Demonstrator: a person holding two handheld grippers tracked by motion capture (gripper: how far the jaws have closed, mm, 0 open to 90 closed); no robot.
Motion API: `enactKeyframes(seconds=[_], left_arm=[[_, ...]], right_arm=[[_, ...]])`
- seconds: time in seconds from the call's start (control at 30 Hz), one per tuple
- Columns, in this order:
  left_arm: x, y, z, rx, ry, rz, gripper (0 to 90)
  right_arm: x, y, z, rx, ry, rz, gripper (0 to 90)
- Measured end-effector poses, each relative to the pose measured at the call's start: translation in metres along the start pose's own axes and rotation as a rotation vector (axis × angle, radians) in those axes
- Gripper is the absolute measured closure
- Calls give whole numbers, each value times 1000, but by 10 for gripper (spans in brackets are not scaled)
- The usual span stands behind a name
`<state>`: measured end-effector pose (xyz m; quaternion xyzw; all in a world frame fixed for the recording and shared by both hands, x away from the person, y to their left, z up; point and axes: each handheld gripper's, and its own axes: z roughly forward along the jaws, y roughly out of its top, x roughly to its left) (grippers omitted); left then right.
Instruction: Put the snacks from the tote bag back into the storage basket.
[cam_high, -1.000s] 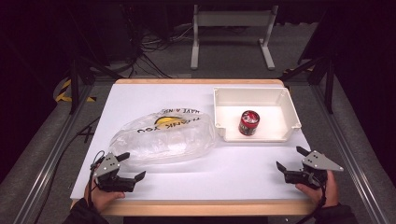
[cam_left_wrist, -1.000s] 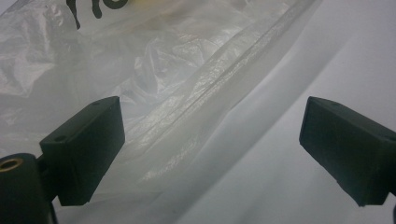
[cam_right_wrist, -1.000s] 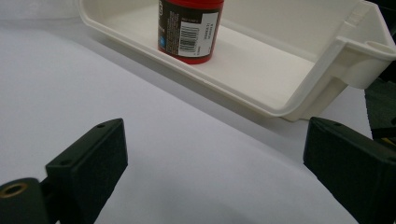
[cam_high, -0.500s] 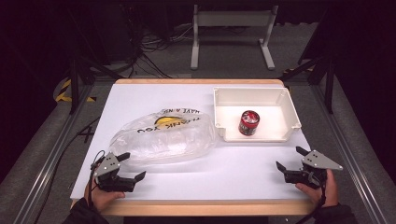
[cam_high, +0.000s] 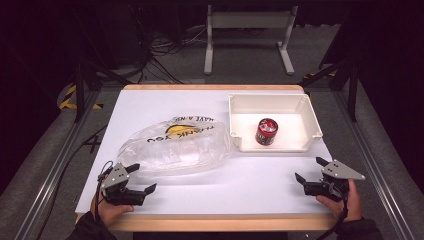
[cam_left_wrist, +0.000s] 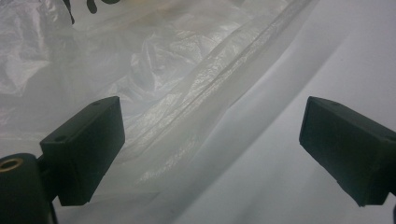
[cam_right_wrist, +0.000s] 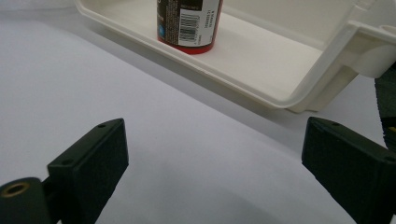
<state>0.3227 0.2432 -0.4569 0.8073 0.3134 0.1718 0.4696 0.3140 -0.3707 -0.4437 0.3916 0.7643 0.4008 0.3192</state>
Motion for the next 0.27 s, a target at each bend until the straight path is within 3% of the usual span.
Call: enactKeyframes(seconds=[0.27], left_arm=[[1,0,1,3,-6,-8,77]], right_arm=[[0,0,1,11,-5,4,75]])
